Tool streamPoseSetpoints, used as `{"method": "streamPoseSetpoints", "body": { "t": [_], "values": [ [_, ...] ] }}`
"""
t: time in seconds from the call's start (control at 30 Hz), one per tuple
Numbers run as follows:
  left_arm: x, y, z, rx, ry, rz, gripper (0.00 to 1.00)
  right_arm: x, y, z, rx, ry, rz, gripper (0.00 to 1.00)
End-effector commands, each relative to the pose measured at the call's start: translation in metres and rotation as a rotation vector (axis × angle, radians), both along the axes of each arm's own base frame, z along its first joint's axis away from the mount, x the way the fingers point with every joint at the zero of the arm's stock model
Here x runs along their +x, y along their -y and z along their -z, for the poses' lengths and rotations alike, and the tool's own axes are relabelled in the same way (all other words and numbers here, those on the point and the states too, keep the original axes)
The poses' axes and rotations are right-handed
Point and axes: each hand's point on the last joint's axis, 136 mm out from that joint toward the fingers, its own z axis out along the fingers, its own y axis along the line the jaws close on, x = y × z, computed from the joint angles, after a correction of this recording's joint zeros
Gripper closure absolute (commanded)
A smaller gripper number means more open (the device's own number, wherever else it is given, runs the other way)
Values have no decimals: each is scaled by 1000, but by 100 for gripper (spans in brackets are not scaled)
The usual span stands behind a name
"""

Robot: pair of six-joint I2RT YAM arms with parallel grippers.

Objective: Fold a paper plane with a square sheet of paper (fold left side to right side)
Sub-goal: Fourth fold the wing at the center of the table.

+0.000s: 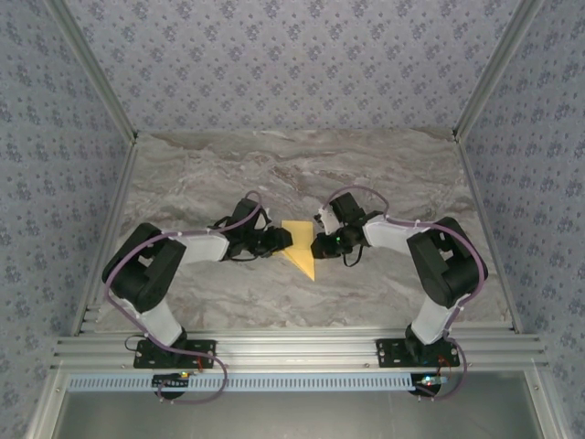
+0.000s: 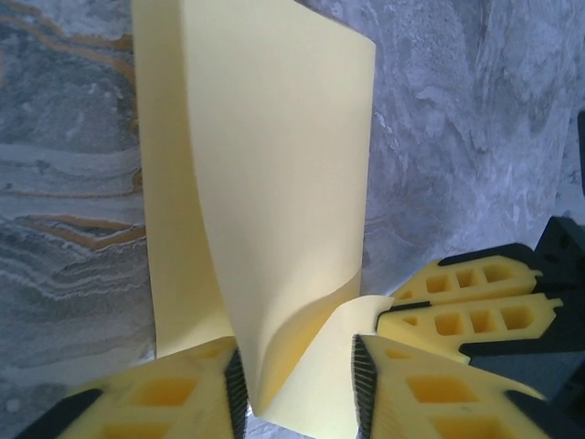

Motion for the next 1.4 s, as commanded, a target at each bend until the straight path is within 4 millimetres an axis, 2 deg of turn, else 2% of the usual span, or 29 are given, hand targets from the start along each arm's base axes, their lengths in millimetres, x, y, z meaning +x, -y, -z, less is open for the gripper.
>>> {"method": "streamPoseSetpoints", "body": {
  "t": [0.0,0.13,0.37,0.5,0.67,0.83,1.37],
  "values": [
    [5,13,-16,-42,37,26,77,1,1,-10,20,25,-2,89],
    [4,15,-20,-44,41,29,85,8,9,-24,-16,103,10,73],
    [4,16,-29,-57,41,18,88,10,37,-61,-155,337,52,57],
    [5,17,-31,-57,27,12,88,-6,25,-75,-140,429,-3,55],
    [5,19,-34,-60,16,10,87,-27,-6,-62,-145,482,-96,55],
    [6,19,-36,-59,4,6,87,-30,-27,-48,-183,505,-149,54],
    [6,20,-36,-51,-12,4,86,-28,-40,-14,-273,499,-192,55]
  ]
}}
